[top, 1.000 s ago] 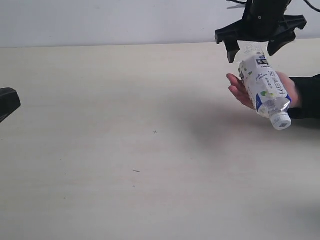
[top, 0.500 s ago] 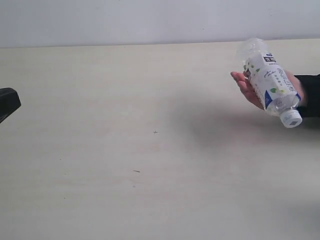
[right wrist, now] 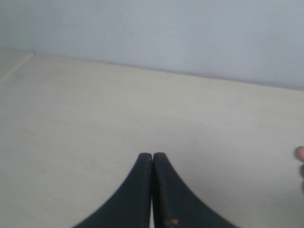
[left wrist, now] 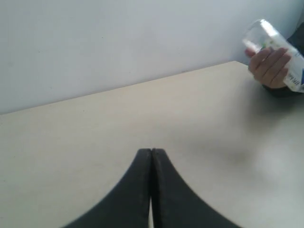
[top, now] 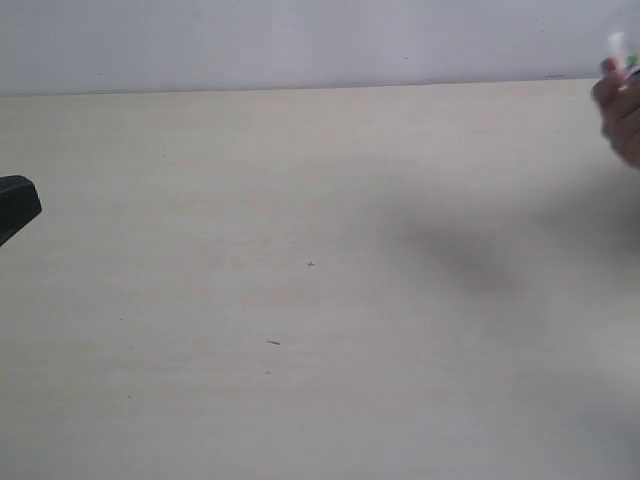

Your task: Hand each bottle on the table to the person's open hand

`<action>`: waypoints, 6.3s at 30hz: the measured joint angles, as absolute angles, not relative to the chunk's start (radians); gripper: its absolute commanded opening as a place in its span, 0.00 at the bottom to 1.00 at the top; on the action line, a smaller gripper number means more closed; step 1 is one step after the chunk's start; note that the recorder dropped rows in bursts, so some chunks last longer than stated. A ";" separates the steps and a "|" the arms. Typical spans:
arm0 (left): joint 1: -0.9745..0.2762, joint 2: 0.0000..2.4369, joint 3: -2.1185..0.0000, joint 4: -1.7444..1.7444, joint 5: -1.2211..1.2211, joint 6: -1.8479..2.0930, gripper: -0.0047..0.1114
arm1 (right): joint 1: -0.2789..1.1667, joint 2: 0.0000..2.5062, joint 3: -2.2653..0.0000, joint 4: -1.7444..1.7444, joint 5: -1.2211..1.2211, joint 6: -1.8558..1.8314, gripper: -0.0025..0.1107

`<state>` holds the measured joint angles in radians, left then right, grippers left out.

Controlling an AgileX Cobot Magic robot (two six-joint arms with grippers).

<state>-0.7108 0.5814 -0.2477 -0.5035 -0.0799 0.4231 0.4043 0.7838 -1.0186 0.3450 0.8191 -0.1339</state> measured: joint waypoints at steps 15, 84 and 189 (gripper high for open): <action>-0.711 0.581 -0.248 -0.503 -0.080 0.423 0.04 | 0.404 0.155 -0.877 0.361 0.922 -0.140 0.02; -0.711 0.581 -0.248 -0.503 -0.080 0.423 0.04 | 0.120 0.005 -0.004 0.080 0.269 -0.058 0.02; 0.035 0.006 0.000 0.169 0.254 -0.270 0.04 | 0.120 0.005 -0.004 0.080 0.271 -0.053 0.02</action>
<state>0.0350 0.0062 0.0001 0.1693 0.2542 -0.2696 0.1200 0.0051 -0.0041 0.0803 0.2713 -0.0530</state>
